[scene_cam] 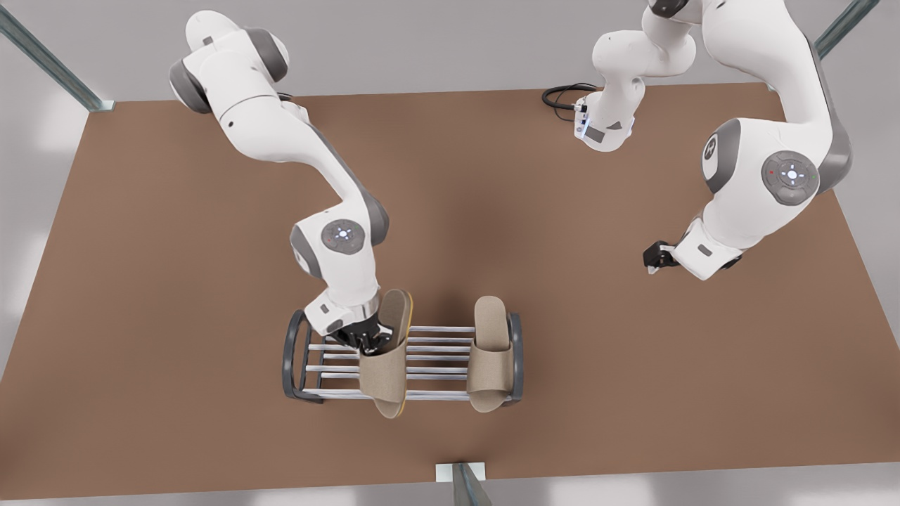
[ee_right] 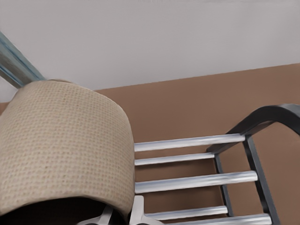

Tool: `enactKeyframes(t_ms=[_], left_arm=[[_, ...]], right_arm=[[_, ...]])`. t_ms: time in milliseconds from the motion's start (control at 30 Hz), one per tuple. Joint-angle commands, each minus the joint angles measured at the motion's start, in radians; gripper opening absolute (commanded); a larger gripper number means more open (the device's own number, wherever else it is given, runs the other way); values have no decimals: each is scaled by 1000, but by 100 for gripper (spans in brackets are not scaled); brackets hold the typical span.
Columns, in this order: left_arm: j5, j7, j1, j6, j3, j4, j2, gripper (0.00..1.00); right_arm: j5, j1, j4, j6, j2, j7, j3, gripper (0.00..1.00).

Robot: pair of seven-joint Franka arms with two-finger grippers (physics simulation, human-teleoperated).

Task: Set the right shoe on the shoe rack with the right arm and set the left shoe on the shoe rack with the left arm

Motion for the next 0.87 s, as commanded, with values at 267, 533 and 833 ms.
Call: enactKeyframes(t_ms=[267, 533, 833], left_arm=[[3, 8, -10, -2, 0, 0, 2, 100], [3, -1, -11, -2, -6, 5, 2, 100], [3, -3, -11, 0, -6, 5, 5, 100]], right_arm=[[-53, -8, 4, 33, 23, 142, 25, 100], [208, 26, -73, -370, -381, 179, 180, 100], [263, -380, 21, -469, -373, -675, 88, 100]])
